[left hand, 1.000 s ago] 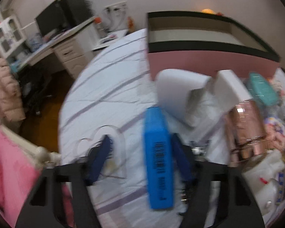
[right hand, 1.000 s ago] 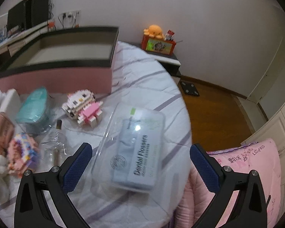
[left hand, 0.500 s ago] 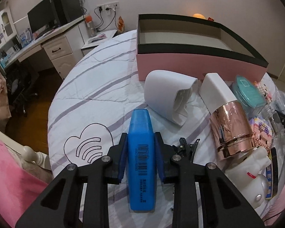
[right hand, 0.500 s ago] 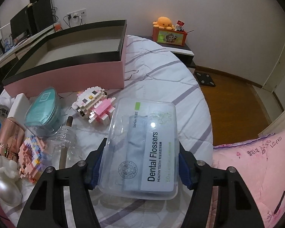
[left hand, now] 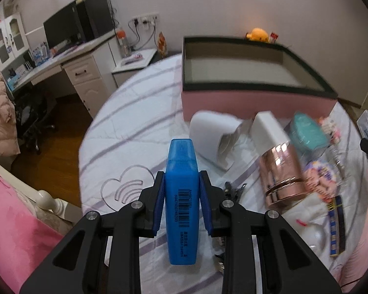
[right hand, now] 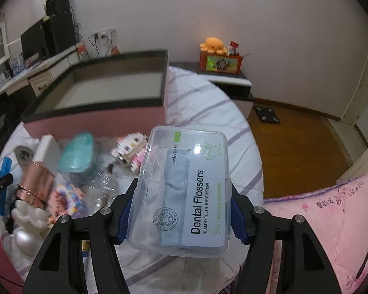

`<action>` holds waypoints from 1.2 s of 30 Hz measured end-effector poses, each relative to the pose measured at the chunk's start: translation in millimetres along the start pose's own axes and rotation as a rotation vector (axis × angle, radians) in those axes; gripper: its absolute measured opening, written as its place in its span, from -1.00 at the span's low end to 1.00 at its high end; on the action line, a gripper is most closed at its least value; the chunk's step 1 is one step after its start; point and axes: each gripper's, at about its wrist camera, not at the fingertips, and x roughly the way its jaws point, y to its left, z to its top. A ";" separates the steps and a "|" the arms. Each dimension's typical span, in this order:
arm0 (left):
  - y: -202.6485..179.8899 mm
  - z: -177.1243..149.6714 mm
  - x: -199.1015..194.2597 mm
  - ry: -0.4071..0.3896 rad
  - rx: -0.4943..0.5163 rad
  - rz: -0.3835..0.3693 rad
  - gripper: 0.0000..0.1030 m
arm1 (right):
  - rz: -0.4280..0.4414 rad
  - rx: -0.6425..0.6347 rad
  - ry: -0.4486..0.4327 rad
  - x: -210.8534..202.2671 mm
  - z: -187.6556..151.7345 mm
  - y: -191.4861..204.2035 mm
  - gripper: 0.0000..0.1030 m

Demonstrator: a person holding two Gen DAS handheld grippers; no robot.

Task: Organize rigid objects
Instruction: 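Carry the highlighter and flosser case into the pink box and release both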

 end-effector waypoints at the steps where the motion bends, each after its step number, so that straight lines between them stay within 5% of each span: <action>1: -0.6 1.7 -7.1 -0.019 -0.001 -0.001 -0.48 | -0.001 0.000 -0.017 -6.3 1.2 0.7 0.27; 20: -18.3 44.6 -139.9 -0.422 0.022 -0.039 -0.48 | 0.041 -0.023 -0.381 -128.5 25.7 13.3 0.27; 36: -25.3 36.4 -153.5 -0.458 0.010 -0.033 -0.48 | 0.073 -0.060 -0.461 -161.5 14.4 9.7 0.27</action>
